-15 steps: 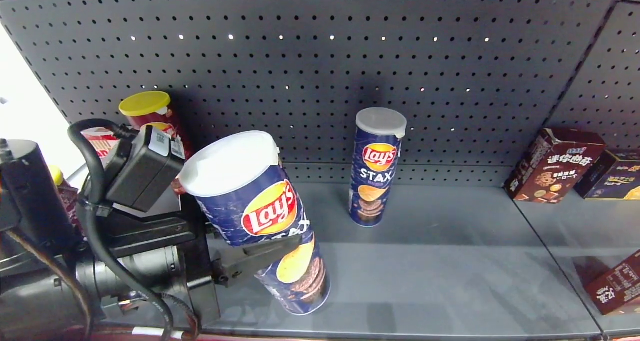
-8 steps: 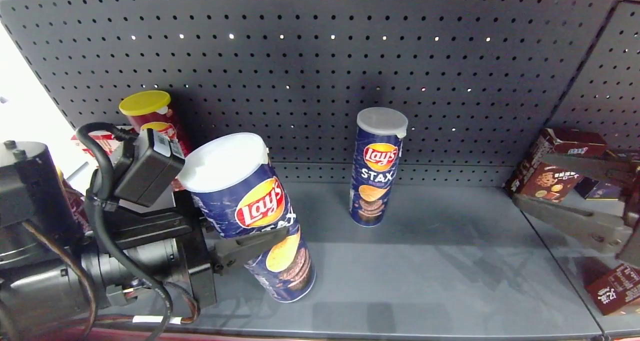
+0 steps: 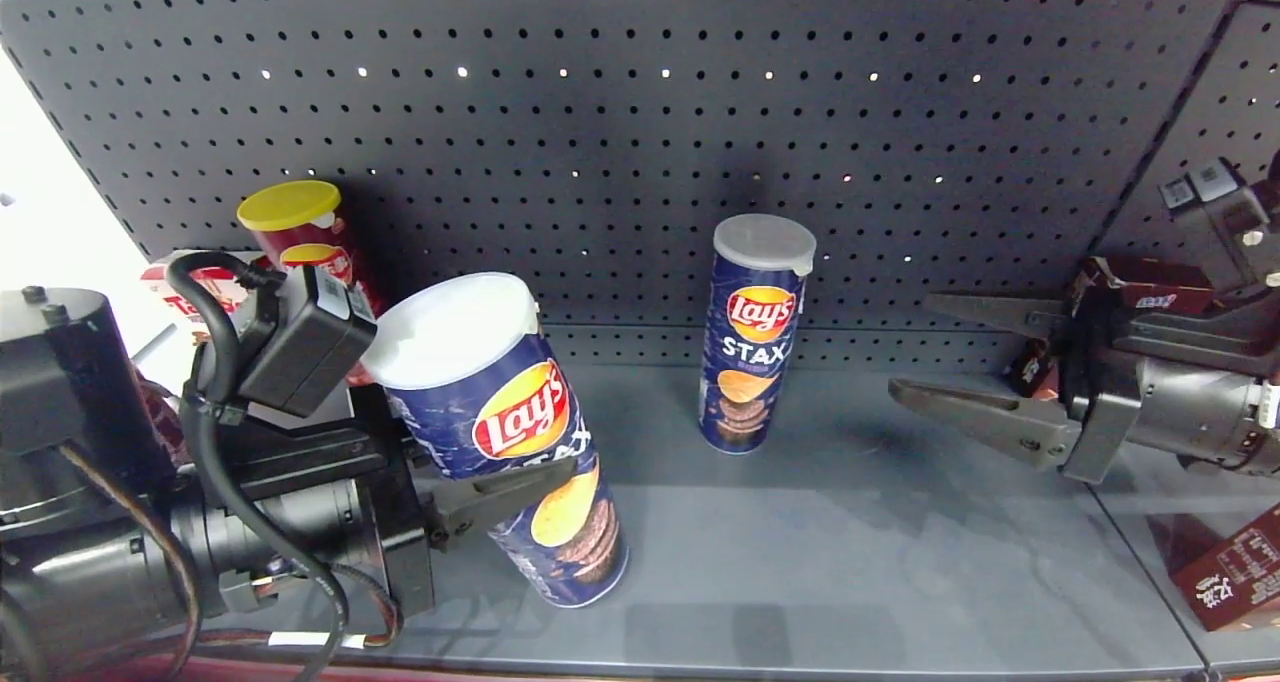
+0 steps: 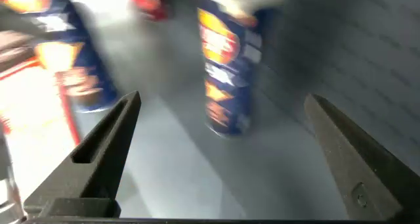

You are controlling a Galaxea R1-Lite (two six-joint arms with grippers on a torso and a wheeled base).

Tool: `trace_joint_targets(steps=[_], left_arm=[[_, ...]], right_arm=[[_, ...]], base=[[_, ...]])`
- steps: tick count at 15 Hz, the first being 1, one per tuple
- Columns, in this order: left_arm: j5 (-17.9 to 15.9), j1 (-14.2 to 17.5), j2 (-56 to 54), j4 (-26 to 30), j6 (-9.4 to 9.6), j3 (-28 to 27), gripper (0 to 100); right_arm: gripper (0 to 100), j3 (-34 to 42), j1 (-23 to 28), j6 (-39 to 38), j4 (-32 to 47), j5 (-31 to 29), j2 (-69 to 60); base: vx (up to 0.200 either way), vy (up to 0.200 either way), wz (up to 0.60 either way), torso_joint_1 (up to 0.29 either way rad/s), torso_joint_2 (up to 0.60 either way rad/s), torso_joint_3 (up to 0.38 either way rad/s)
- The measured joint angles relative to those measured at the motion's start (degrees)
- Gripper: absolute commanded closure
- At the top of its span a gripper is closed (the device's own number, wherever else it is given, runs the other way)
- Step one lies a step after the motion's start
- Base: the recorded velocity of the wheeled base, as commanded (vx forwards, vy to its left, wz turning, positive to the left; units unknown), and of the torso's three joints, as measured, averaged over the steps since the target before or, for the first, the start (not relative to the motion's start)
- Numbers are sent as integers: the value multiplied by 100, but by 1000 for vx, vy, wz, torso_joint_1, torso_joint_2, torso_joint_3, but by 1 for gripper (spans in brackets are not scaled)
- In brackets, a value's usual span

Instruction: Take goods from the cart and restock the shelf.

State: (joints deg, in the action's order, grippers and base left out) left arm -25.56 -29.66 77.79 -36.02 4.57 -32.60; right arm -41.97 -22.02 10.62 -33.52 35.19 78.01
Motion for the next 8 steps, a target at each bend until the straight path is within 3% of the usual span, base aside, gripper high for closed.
trace_joint_targets(steps=[2, 8], left_arm=[[-7, 1, 24, -13, 0, -45, 100], [-2, 6, 60, -11, 0, -157, 100]], right_arm=[[0, 2, 49, 108, -307, 712, 200], [0, -450, 146, 366, -521, 936, 939]], base=[[0, 0, 0, 0, 0, 0], [0, 0, 0, 0, 0, 0]])
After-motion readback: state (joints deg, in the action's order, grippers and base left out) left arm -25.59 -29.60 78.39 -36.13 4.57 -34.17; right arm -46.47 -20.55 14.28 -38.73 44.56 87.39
